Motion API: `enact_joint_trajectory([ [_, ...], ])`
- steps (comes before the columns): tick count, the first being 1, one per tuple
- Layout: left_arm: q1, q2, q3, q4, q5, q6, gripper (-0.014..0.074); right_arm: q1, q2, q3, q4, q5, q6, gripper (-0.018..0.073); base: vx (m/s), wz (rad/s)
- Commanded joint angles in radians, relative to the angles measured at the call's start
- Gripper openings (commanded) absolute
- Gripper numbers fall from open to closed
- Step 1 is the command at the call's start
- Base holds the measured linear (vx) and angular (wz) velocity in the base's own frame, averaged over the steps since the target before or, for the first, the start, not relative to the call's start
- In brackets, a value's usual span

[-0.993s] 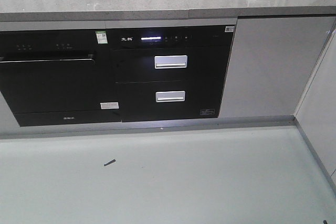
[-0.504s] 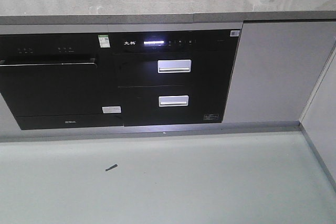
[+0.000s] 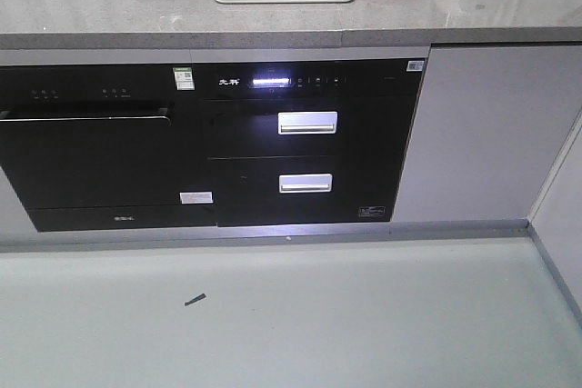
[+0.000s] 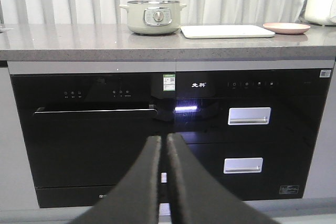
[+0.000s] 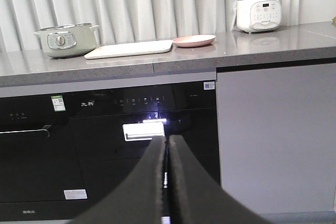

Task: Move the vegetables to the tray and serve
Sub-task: 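Drive the base forward toward the counter with the pot and tray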

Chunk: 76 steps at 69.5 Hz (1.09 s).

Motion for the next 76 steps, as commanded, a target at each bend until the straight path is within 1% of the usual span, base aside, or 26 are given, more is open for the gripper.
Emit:
enact_joint_trajectory([
  [1,0.001,-0.014,0.022,-0.001,-0.074,-0.002,-0.0006,-0.006,-0.007,0.016,-0.006,-0.079,-0.004,-0.0003,0.06,0.01],
  [76,0.001,-0.014,0.022,-0.001,-0.074,-0.002,-0.0006,-0.006,-0.007,0.016,-0.006,-0.079,-0.004,-0.0003,0.06,0.00],
])
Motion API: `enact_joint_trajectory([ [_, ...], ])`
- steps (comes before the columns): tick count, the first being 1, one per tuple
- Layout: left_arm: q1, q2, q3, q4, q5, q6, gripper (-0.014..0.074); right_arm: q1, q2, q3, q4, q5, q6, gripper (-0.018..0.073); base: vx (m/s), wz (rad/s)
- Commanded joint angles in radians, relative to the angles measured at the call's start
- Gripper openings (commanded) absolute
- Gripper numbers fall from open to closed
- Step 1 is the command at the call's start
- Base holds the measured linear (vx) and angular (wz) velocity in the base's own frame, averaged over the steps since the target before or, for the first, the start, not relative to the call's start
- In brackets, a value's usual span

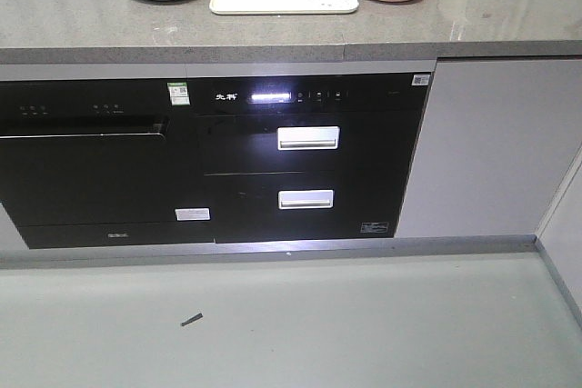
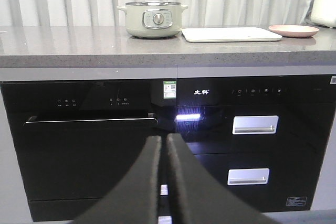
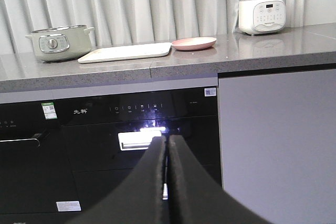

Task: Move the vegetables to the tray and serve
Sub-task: 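Drive the base forward toward the counter with the pot and tray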

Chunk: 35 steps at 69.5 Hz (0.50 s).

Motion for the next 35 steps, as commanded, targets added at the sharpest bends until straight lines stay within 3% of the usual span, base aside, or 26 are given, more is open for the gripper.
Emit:
enact_joint_trajectory([
  [1,0.001,-0.014,0.022,-0.001,-0.074,-0.002,-0.0006,-0.006,-0.007,0.016,-0.006,-0.079,-0.004,-0.0003,0.06,0.00],
  [35,0.001,-0.014,0.022,-0.001,-0.074,-0.002,-0.0006,-0.006,-0.007,0.016,-0.006,-0.079,-0.004,-0.0003,0.07,0.00],
])
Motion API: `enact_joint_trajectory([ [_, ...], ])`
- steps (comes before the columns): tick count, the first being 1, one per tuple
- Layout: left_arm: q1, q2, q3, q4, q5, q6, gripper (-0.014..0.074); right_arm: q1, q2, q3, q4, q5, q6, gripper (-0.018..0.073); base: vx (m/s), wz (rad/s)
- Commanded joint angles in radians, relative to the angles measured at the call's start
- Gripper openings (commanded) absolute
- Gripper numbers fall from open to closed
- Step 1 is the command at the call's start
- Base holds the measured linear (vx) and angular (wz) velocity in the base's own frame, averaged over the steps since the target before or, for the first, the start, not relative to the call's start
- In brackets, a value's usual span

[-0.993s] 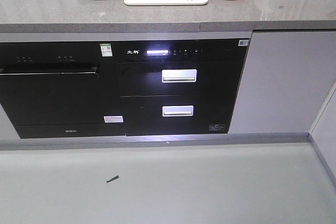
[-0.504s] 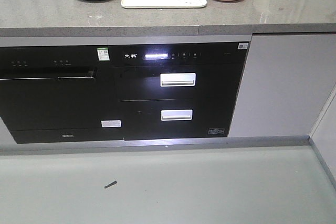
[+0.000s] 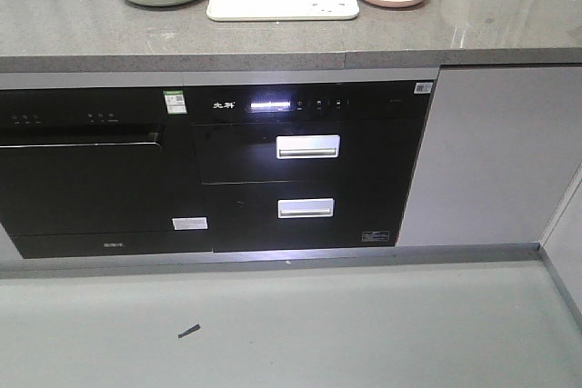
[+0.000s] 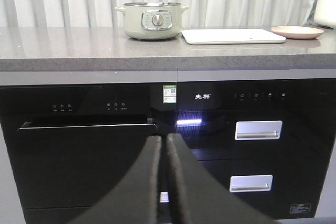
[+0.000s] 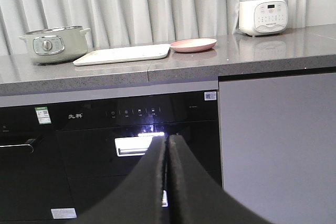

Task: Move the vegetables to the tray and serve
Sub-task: 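Drive the base forward toward the counter with the pot and tray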

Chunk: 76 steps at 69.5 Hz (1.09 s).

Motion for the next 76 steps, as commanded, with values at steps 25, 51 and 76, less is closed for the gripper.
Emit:
enact_joint_trajectory([
  [25,0.001,-0.014,0.022,-0.001,-0.074,-0.002,-0.0006,-0.006,-0.007,0.016,-0.006,-0.079,-0.004,-0.0003,0.08,0.00],
  [51,0.001,-0.014,0.022,-0.001,-0.074,-0.002,-0.0006,-0.006,-0.007,0.016,-0.006,-0.079,-0.004,-0.0003,0.08,0.00],
  [76,0.001,-0.014,0.022,-0.001,-0.074,-0.002,-0.0006,-0.006,-0.007,0.016,-0.006,-0.079,-0.004,-0.0003,0.09,0.00],
])
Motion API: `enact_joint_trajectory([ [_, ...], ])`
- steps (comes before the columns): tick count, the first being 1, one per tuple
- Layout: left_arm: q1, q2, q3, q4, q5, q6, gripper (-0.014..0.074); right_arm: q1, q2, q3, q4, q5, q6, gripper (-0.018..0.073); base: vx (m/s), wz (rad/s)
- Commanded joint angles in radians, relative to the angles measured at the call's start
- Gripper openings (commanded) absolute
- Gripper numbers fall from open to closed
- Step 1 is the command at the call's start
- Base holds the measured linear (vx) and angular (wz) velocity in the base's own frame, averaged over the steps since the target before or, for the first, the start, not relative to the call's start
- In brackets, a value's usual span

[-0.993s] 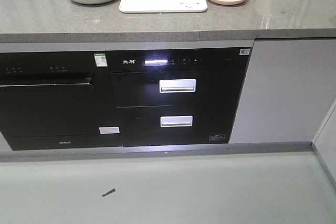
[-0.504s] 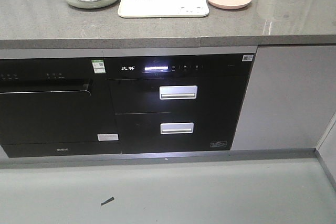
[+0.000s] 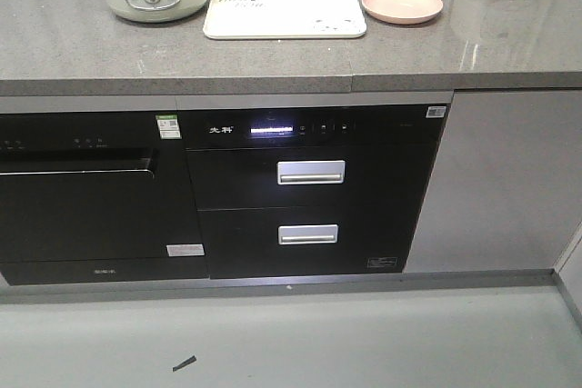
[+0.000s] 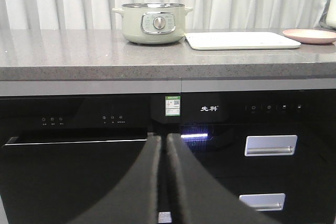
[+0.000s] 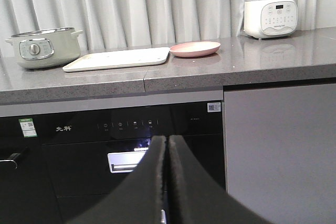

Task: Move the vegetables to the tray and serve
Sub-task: 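Drive the base forward toward the counter with the pot and tray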

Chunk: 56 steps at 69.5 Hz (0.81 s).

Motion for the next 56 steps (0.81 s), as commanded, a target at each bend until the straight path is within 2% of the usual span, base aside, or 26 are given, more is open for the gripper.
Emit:
enact_joint_trajectory([
  [1,0.001,-0.014,0.022,-0.001,-0.074,-0.002,-0.0006,-0.006,-0.007,0.016,-0.006,-0.079,-0.004,-0.0003,0.09,0.00],
  [56,0.001,-0.014,0.022,-0.001,-0.074,-0.002,-0.0006,-0.006,-0.007,0.016,-0.006,-0.079,-0.004,-0.0003,0.08,-0.01],
])
